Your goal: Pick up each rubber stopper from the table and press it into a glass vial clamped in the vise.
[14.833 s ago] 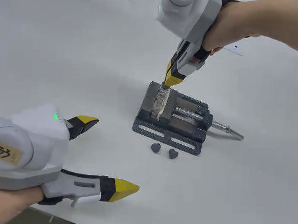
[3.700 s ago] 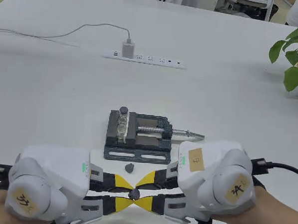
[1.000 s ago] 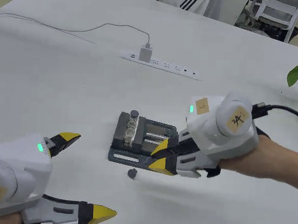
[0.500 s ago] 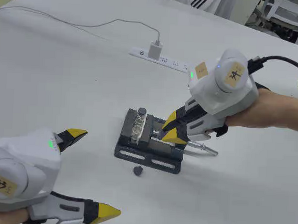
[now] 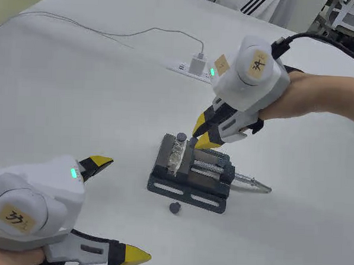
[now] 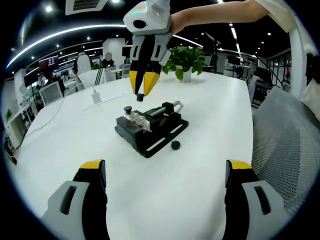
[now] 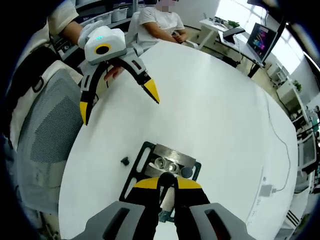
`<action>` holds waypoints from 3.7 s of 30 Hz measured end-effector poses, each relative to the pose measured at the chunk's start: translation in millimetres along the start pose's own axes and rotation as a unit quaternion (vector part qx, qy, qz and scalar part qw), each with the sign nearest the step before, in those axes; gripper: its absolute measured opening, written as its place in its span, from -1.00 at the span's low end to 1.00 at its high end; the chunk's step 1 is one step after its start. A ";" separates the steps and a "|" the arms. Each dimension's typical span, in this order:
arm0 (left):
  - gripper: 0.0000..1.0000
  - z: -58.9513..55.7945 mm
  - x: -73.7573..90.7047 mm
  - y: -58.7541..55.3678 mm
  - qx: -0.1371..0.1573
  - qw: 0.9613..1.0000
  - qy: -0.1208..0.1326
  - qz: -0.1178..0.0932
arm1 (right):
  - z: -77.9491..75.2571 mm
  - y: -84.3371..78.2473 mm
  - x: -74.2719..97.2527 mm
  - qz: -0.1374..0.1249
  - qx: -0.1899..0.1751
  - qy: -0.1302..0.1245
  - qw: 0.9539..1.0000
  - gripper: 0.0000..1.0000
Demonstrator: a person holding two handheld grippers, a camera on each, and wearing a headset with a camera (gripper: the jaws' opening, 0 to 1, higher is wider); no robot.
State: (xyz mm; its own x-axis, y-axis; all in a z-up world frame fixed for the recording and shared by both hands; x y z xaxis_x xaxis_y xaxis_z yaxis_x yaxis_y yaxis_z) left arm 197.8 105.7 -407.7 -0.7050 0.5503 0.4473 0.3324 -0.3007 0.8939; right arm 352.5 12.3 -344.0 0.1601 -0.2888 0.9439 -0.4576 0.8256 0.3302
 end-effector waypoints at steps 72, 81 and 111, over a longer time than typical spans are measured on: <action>0.95 -9.2 2.2 -23.9 0.055 0.998 -0.001 0.011 | -8.3 8.4 -30.2 0.077 -0.041 0.044 0.995 -0.92; 0.95 -12.3 -1.3 -24.2 0.061 0.998 -0.004 0.009 | -6.2 9.5 -30.8 0.077 -0.113 0.021 0.990 -0.94; 0.93 -15.1 0.7 -25.4 0.064 0.998 -0.007 0.009 | -14.2 3.2 -30.2 0.073 -0.071 0.029 0.994 -0.82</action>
State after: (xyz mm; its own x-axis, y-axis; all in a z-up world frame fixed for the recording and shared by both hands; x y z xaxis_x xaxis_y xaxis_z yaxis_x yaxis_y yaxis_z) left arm 179.4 101.9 -430.6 -0.6900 0.5562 0.4632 0.4234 -0.2089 0.8815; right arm 358.6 30.6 -371.4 0.1529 -0.1359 0.9789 -0.3520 0.9180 0.1824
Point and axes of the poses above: the centre of the closed fingertips' face, and the gripper's own axes: x roughly backward along the fingers, z roughly to its left, y roughly out of its top, the point moved 6 cm from there along x, roughly backward along the fingers, and after that the axes turned 5 degrees about y, right-handed, at the moved point
